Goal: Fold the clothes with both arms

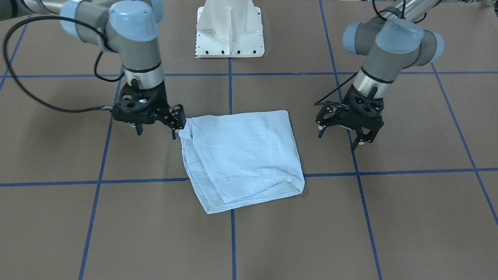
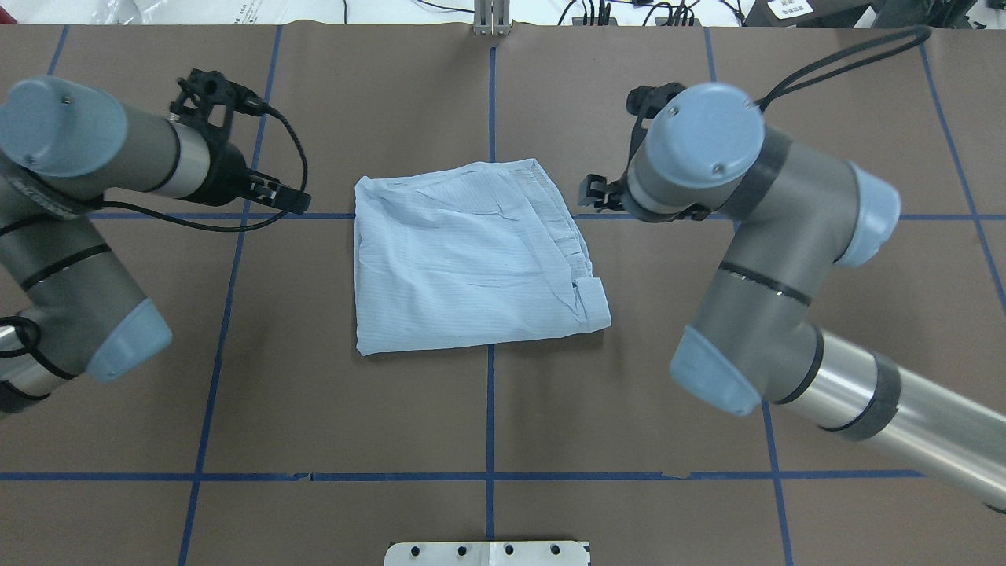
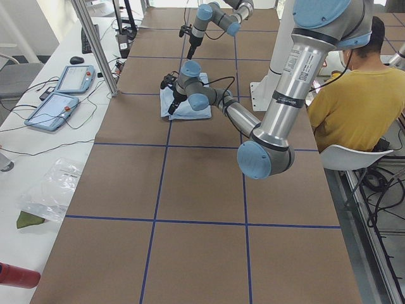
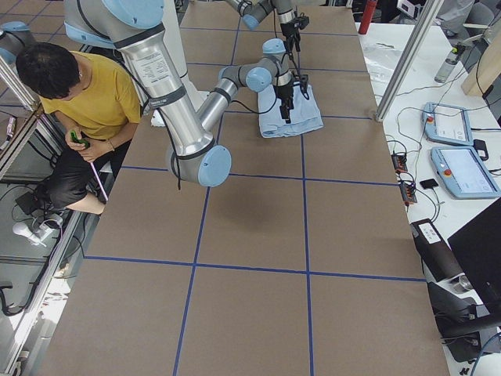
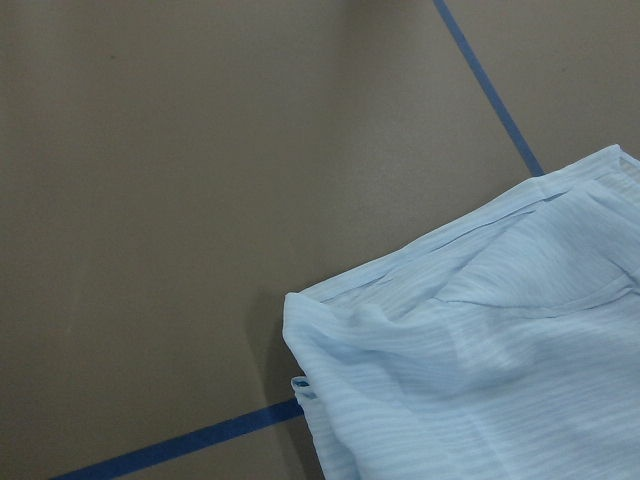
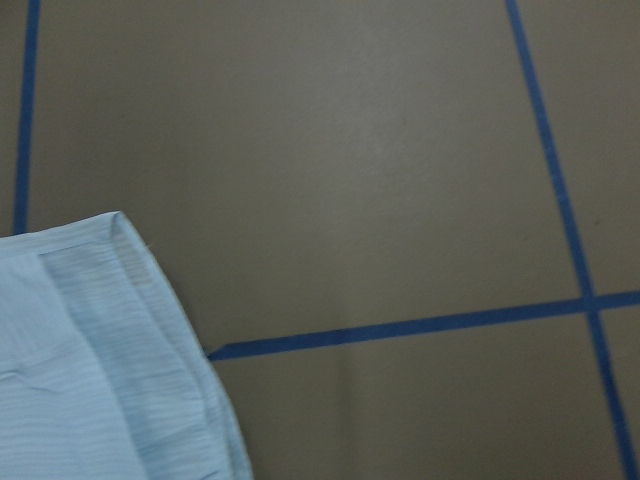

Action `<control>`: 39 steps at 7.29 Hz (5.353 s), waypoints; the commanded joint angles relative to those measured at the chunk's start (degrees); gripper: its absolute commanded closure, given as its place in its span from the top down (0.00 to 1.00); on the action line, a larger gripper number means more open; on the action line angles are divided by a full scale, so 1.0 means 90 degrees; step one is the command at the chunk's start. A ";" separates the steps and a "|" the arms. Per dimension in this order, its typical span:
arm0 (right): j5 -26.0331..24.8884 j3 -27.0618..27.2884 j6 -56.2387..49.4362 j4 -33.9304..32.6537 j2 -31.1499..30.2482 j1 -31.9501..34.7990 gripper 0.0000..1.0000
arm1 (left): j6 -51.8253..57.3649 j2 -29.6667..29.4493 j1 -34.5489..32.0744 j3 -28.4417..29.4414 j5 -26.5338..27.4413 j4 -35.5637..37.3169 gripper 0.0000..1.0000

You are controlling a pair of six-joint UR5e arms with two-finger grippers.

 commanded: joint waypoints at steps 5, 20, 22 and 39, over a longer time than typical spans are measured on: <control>0.2911 -0.0069 -0.6492 0.0023 -0.3062 0.4440 1.00 | 0.4209 0.2524 -0.3313 -0.0339 -0.1910 -0.0043 1.00; 0.3122 -0.0588 -0.6711 0.0609 -0.4717 0.5208 1.00 | 0.3916 0.2929 -0.4585 0.0041 -0.2389 0.2554 1.00; 0.3131 -0.0588 -0.6711 0.0609 -0.4717 0.5208 1.00 | 0.3906 0.2949 -0.4585 0.0031 -0.2389 0.2554 1.00; 0.3160 -0.0529 -0.6759 0.0619 -0.4708 0.5199 1.00 | 0.3965 0.2958 -0.4566 0.0315 -0.2409 0.2418 1.00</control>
